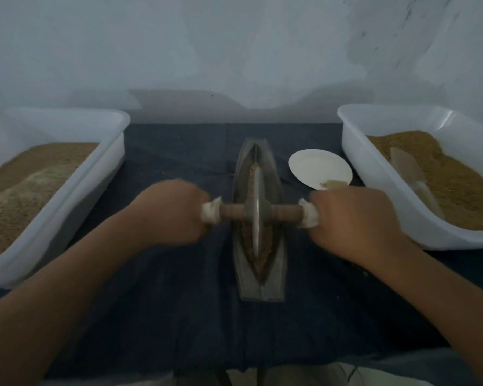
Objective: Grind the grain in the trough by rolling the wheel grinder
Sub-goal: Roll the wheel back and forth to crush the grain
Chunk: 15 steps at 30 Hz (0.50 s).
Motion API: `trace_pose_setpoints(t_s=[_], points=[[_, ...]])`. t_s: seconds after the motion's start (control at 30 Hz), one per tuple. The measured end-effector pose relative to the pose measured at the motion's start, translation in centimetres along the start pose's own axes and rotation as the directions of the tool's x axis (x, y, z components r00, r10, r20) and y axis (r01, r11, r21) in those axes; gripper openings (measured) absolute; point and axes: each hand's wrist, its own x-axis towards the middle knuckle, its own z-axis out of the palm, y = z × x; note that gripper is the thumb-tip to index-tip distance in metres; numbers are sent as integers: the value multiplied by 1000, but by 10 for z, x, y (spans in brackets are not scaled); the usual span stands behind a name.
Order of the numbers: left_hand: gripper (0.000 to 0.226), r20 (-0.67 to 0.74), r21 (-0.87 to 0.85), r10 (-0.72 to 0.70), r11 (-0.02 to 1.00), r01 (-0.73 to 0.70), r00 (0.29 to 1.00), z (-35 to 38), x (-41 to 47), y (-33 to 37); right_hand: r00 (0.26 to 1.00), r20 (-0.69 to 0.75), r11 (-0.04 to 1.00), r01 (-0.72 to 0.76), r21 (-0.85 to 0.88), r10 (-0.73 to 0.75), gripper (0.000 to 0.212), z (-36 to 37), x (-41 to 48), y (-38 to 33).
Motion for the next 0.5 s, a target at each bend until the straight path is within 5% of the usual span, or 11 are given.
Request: trace_pose_setpoints(t_s=[0.1,0.17,0.23,0.33,0.43,0.5], points=[[35,-45,-45,-39,998,37,998,13,-13,0,991,-1,990,132,39,-132,42,-6,-1,-1],[40,-58,-18,-117,993,116,991,15,10,1,996,62,997,68,-36,-66,49,-5,32,-5],[40,-71,16,-215,976,216,974,11,47,-1,997,-78,990,12,-138,-23,47,-4,66,-3],[37,-71,39,-300,952,303,951,2,82,1,999,-32,990,-32,-137,28,46,-13,87,-2],[29,-28,25,-247,968,248,969,4,58,5,999,7,994,-31,-104,32,39,-15,64,-3],[29,-121,79,-132,987,142,984,11,15,7,1000,-18,998,-8,-69,7,34,-10,24,-5]])
